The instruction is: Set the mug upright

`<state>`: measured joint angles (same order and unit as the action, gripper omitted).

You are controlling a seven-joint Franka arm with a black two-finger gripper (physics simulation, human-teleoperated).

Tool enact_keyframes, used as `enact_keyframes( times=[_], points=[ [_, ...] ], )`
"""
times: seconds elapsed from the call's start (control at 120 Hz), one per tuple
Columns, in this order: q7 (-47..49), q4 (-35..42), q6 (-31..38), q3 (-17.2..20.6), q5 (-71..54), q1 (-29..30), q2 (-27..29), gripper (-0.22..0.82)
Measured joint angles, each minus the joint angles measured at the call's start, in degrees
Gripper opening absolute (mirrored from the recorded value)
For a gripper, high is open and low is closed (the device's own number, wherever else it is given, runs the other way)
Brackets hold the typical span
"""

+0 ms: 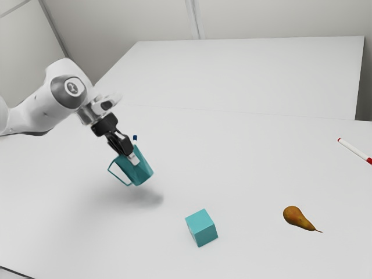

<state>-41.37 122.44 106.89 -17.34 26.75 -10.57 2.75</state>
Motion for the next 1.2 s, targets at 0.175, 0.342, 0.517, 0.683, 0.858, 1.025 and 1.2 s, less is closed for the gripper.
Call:
enact_keyframes(
  times=[0.175,0.342,0.517,0.683,0.858,1.025,1.2],
  points=[
    [3.6,7.2,9.1,8.6,-21.9,-2.3,5.9,-0.17],
    [10.6,10.2,16.2,12.6,-34.6,-2.5,4.5,-0.17],
    [17.7,9.9,21.9,13.5,-38.4,-3.3,1.3,-0.17],
    [23.3,9.6,26.0,13.8,-39.0,-3.8,-2.1,-0.17],
    [28.1,9.6,28.5,13.9,-38.8,-4.3,-3.8,-0.17],
    [31.4,9.5,29.8,13.9,-36.7,-4.2,-5.0,-0.08],
    [33.6,8.6,30.0,13.9,-34.2,-3.2,-2.6,0.28]
  ],
)
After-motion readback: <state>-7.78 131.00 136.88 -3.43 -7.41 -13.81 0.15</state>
